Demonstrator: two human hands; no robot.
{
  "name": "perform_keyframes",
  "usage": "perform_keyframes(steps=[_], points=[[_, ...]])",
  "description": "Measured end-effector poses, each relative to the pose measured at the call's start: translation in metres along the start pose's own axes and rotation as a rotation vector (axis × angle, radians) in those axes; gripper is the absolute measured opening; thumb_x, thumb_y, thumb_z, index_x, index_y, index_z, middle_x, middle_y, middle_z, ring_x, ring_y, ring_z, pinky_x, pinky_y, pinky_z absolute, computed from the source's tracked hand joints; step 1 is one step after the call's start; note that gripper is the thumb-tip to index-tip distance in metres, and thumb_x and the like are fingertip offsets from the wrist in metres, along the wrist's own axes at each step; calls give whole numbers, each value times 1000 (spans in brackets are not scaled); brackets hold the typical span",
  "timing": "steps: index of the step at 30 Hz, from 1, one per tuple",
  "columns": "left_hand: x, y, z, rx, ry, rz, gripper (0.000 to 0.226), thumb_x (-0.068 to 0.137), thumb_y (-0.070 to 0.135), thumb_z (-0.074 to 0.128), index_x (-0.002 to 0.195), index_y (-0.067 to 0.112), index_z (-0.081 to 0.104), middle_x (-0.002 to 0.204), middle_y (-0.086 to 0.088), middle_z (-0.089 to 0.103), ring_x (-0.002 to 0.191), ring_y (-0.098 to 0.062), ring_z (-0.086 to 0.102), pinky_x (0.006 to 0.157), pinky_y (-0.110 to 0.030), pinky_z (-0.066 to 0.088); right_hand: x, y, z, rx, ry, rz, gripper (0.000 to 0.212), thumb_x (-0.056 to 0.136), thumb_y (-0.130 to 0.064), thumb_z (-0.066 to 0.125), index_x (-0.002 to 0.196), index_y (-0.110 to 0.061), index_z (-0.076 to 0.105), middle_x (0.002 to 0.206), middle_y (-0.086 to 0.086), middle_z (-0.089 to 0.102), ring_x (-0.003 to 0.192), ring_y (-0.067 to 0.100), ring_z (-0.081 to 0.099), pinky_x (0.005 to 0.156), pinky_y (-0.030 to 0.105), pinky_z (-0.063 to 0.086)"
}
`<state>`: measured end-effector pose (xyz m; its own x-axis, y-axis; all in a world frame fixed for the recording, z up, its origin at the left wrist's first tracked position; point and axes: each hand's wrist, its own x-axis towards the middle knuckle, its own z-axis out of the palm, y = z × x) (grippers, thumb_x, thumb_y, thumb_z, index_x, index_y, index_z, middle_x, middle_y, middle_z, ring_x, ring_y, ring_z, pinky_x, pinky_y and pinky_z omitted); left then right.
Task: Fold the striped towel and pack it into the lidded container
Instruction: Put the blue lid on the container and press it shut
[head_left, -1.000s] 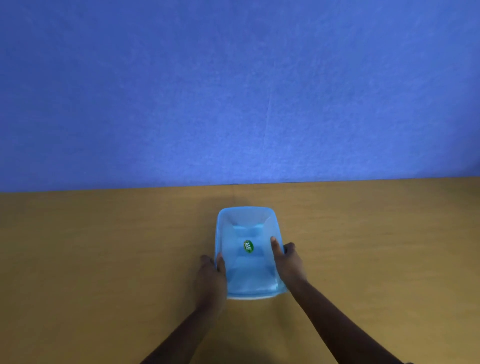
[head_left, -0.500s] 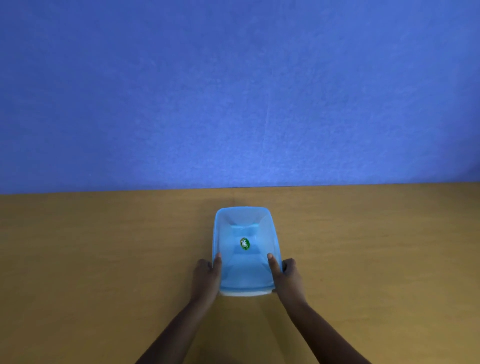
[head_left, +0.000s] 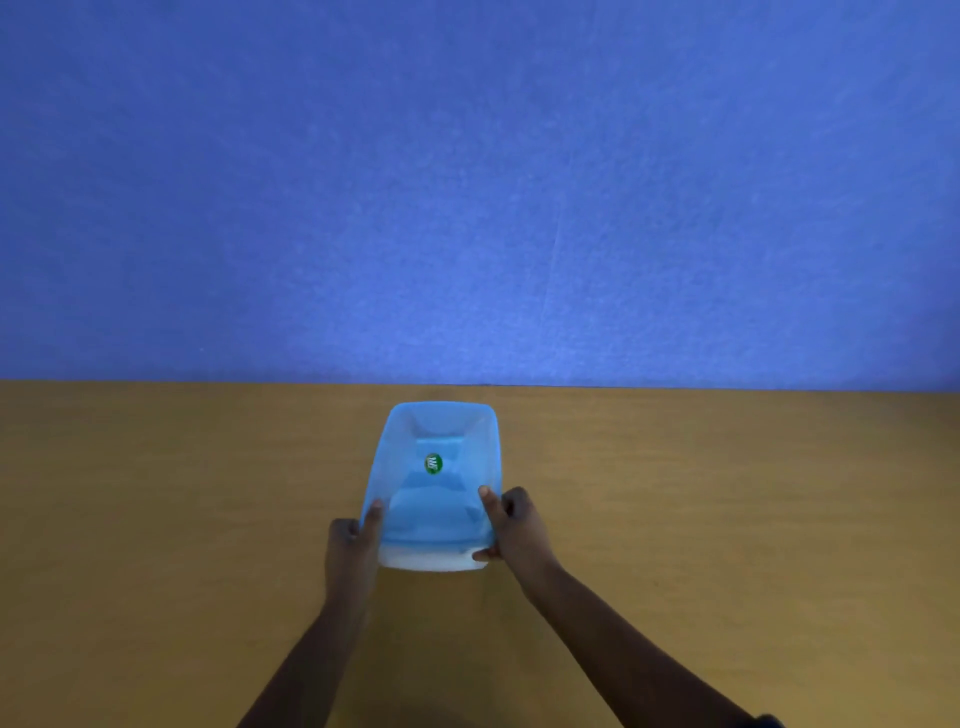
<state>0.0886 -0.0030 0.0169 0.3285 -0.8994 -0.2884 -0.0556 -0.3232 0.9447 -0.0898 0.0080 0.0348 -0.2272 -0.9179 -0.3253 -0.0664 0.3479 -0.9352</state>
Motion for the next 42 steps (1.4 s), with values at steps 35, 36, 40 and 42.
perform_keyframes(steps=[35, 36, 40, 42], points=[[99, 28, -18, -24, 286, 130, 25, 96, 20, 43, 92, -5, 46, 89, -14, 42, 105, -54, 49, 88, -60, 42, 64, -48, 66, -178, -155, -41, 41, 87, -24, 61, 125, -10, 53, 104, 9, 71, 83, 13, 65, 66, 16, 51], [101, 27, -18, -31, 286, 122, 30, 96, 19, 43, 96, -10, 48, 91, -15, 44, 101, -52, 52, 88, -59, 42, 64, -48, 66, -185, -155, -43, 42, 87, -24, 61, 126, -11, 53, 108, 9, 70, 87, 12, 64, 59, 6, 46], [104, 28, -17, -46, 240, 139, 20, 96, 16, 44, 93, -3, 45, 89, -16, 43, 91, -20, 40, 71, -43, 36, 63, -48, 66, -195, -159, -48, 44, 88, -21, 61, 129, -10, 51, 120, 9, 64, 95, 9, 57, 46, -5, 34], [107, 27, -17, -35, 242, 111, 24, 96, 15, 43, 96, -9, 47, 90, -28, 50, 99, -57, 49, 75, -53, 42, 63, -47, 67, -197, -176, -44, 45, 88, -19, 61, 131, -9, 49, 124, 10, 62, 101, 12, 59, 47, -5, 34]])
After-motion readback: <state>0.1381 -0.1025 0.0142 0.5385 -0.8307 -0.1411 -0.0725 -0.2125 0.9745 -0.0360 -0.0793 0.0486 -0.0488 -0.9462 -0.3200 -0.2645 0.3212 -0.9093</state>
